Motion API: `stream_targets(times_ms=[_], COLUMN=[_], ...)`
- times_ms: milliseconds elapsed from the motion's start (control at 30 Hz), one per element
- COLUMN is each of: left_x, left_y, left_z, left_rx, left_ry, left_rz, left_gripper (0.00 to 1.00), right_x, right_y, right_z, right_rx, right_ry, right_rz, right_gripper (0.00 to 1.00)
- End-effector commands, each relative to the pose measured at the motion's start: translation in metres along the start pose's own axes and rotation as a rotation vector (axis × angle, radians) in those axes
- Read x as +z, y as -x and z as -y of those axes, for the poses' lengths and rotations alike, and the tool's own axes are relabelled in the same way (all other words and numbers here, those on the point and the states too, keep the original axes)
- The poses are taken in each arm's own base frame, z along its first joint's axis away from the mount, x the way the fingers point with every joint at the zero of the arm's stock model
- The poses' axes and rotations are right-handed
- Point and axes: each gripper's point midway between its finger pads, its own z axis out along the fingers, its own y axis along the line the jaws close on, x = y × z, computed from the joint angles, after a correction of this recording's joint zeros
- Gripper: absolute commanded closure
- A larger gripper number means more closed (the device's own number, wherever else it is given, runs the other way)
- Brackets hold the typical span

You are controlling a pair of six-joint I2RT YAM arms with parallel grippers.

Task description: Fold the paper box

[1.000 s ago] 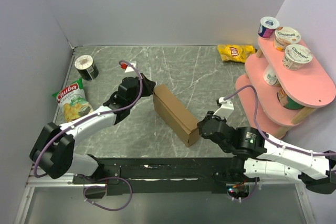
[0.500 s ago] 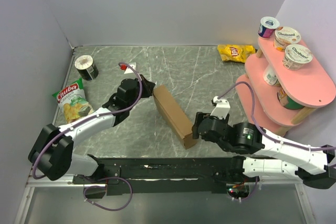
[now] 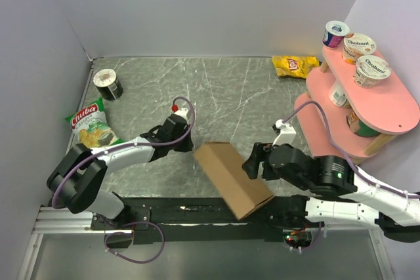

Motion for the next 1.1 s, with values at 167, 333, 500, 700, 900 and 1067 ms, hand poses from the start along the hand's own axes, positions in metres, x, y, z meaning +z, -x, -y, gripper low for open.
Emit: stream_targets(times_ms=[167, 333, 500, 700, 900, 1067], left_x=[-0.007, -0.008, -0.030, -0.066, -0.088, -0.108], left_y=[-0.010, 0.002, 0.038, 0.065, 0.025, -0.004], left_z=[-0.003, -0.012, -0.017, -0.027, -0.008, -0.010], left_rx=[0.026, 0.034, -0.028, -0.108, -0.230, -0.316], left_ry=[0.012, 0.050, 0.047, 0.027, -0.144, -0.173], left_rz=[-0.063, -0.039, 0.069, 0.133, 0.074, 0.050], left_gripper=[0.94, 0.67, 0.07, 0.04, 0.04, 0.01], right_x=[-0.006, 0.014, 0.034, 0.048, 0.081, 0.096], right_y=[-0.018, -0.046, -0.056, -0.063, -0.051, -0.052], right_z=[-0.015, -0.018, -0.037, -0.057, -0.032, -0.022], right_rx=[-0.020, -0.121, -0.247, -0.426, -0.234, -0.256], right_ry=[0.107, 0.153, 0.227, 0.208, 0.220, 0.254], right_rz=[-0.098, -0.171, -0.206, -0.269, -0.277, -0.316], right_gripper=[0.16, 0.06, 0.00, 0.00, 0.00, 0.00])
